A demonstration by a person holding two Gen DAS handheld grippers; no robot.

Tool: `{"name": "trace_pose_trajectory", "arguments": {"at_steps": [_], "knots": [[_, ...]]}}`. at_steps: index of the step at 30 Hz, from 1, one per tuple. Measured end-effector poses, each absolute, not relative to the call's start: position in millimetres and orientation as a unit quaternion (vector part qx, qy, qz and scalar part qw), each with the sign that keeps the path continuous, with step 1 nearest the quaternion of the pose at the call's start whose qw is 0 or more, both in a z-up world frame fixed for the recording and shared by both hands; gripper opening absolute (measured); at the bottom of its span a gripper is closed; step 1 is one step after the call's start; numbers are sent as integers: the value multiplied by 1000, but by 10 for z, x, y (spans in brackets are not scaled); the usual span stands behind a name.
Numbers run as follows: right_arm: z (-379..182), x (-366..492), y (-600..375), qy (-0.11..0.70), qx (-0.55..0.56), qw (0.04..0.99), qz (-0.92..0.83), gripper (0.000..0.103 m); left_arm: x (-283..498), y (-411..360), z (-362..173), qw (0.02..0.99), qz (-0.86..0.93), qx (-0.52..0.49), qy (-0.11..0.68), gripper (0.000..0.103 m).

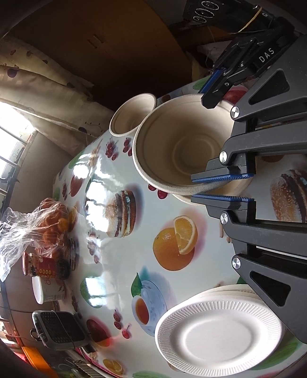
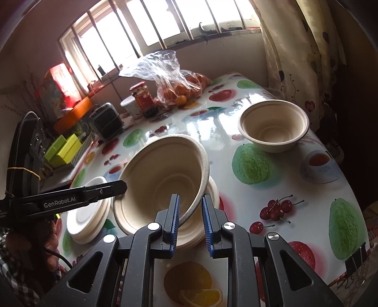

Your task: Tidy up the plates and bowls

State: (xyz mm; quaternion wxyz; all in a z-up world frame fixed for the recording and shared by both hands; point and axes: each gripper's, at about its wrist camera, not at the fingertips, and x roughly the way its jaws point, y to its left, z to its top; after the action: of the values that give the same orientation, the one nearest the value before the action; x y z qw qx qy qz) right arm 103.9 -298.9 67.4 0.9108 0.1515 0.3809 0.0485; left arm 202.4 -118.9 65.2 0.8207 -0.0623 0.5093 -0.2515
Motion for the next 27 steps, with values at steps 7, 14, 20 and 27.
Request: {"name": "trace_pose_trajectory", "arguments": {"at_steps": [7, 14, 20, 27], "knots": [[603, 1046, -2970, 392, 152, 906, 49, 19, 2002, -1179, 570, 815, -247, -63, 520, 10], [556, 1047, -2959, 398, 152, 903, 49, 19, 1996, -1180, 503, 811, -243, -62, 529, 10], [507, 1055, -2953, 405, 152, 901, 46, 19, 2010, -1204, 464, 808, -241, -59, 535, 10], [504, 1058, -2952, 406, 152, 900, 46, 19, 2026, -1216, 431, 805, -239, -59, 539, 10]]}}
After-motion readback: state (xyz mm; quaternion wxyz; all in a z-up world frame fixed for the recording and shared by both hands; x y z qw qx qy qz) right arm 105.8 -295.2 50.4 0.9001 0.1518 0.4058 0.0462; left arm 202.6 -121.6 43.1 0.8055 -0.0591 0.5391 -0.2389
